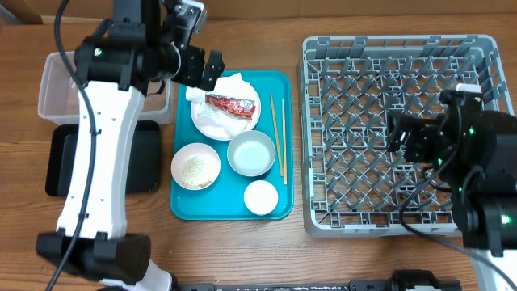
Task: Sort waste into correct bins and load items into the dishwasher
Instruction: 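Reach left gripper to the white plate and grasp red wrapper with tissue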
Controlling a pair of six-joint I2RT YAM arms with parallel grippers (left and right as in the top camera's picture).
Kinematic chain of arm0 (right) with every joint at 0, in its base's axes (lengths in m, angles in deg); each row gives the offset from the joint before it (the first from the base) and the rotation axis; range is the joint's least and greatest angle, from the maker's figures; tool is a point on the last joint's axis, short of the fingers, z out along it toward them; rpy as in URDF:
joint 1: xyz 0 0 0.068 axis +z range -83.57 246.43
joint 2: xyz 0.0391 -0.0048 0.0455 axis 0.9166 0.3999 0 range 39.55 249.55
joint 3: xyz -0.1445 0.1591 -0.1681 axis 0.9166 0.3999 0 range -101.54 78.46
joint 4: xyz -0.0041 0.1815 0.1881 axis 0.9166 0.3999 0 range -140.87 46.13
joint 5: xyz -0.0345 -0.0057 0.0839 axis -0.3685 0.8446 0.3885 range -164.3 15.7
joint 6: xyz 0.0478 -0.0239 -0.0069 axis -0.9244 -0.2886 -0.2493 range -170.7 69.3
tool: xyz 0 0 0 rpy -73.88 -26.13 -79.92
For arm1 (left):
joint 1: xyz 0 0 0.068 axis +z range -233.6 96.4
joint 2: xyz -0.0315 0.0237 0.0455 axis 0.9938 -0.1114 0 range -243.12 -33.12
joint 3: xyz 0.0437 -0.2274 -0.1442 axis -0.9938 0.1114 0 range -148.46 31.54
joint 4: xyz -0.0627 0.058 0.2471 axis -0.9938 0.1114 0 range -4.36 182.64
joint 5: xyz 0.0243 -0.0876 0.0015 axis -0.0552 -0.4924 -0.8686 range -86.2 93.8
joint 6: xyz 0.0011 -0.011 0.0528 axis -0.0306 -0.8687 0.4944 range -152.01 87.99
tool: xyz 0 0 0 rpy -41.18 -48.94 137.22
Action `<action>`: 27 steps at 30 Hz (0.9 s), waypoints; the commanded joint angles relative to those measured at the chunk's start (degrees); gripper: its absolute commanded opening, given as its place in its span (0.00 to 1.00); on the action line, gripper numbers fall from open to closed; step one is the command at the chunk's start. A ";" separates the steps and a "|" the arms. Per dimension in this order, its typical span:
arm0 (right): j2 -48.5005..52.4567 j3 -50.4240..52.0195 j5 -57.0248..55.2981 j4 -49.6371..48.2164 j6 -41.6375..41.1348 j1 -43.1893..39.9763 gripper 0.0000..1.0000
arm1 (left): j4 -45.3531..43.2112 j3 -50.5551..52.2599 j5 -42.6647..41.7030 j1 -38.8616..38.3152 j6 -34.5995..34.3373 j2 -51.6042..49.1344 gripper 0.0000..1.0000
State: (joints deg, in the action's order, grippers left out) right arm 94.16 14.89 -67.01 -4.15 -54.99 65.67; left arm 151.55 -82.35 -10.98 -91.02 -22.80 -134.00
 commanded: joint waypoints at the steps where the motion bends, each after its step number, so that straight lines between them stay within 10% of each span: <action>1: 2.82 -1.53 4.13 0.20 -0.37 -0.33 1.00 | -1.22 -1.99 -2.95 -0.33 0.42 -4.15 1.00; 7: 5.92 -1.53 7.43 0.17 -0.37 -0.33 1.00 | -3.26 -1.99 -5.25 -1.29 -6.03 -10.34 0.98; 16: 6.14 -1.38 7.43 1.92 -0.37 -0.33 1.00 | -0.17 -1.99 19.85 -9.42 -46.05 -21.20 1.00; 27: 6.60 -1.33 7.41 4.35 -0.37 -0.33 1.00 | -5.62 -1.99 19.19 -9.75 -54.75 -31.41 1.00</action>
State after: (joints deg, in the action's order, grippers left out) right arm 100.50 14.83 -59.86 0.17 -55.21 65.67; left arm 147.35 -83.18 7.53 -101.10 -74.97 -163.53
